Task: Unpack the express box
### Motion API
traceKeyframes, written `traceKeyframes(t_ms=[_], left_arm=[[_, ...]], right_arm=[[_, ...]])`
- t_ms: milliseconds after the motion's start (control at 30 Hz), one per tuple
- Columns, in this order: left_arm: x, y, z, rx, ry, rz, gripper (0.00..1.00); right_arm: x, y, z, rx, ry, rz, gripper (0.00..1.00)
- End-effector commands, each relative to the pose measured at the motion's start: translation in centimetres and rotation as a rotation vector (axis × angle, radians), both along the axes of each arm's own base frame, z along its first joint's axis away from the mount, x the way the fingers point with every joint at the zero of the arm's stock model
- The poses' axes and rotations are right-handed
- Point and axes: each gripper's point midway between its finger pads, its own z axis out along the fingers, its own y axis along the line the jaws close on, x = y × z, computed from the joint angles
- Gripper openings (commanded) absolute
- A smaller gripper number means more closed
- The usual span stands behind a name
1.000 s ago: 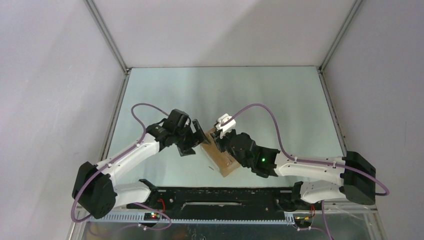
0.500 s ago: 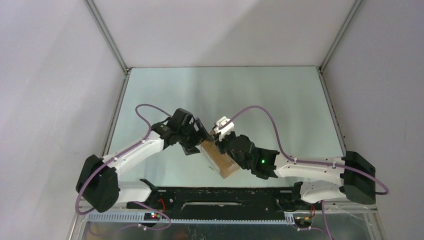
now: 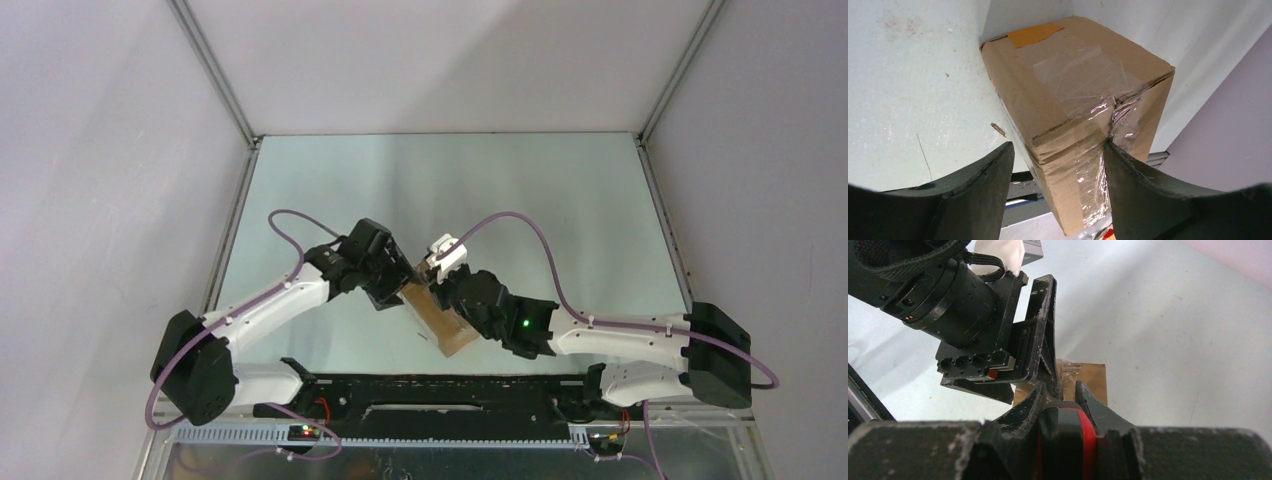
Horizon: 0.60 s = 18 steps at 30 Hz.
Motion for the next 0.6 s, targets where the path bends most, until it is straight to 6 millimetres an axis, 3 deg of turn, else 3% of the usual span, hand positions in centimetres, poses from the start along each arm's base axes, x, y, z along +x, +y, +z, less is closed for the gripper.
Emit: traceKeyframes(t_ms=[0, 233, 567], left_arm=[[0.9, 3.8, -2.0, 0.168, 0.001, 0.160, 0.68], [0.9, 4.0, -2.6, 0.181, 0.013, 0.180, 0.68], [1.1, 4.0, -2.3, 0.174, 0.005, 0.201, 0.68]], right_arm=[[-1.0, 0.4, 2.5, 0.051, 0.030, 0.026, 0.00], [-1.6, 0.1, 3.5, 0.050, 0.044, 0.024, 0.00], [-2.5, -0.5, 3.1, 0.042, 0.088, 0.010, 0.00]])
